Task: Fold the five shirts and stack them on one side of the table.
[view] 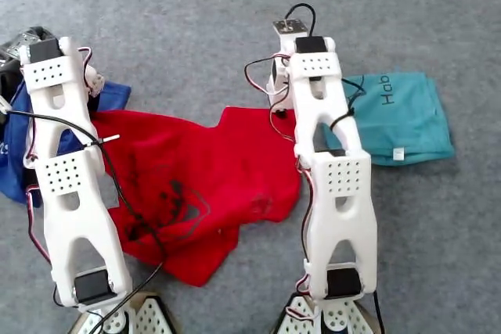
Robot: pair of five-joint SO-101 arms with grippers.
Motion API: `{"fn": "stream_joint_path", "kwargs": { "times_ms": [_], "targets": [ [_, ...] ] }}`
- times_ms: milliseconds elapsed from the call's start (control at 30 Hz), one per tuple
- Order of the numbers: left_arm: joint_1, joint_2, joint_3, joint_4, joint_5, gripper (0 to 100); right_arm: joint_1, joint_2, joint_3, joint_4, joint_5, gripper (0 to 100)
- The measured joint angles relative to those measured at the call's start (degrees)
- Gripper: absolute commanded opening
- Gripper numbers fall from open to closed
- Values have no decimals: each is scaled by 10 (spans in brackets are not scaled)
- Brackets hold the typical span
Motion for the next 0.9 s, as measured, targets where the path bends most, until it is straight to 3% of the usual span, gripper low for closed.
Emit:
{"fn": "stream_joint_path", "kwargs": {
  "times_ms": [267, 900],
  "targets": [
    [0, 0, 0, 0, 0, 29, 4, 20, -13, -3, 0, 23],
    [1, 0, -1, 2, -39, 29, -17, 35, -127, 76, -18, 15]
  ]
}}
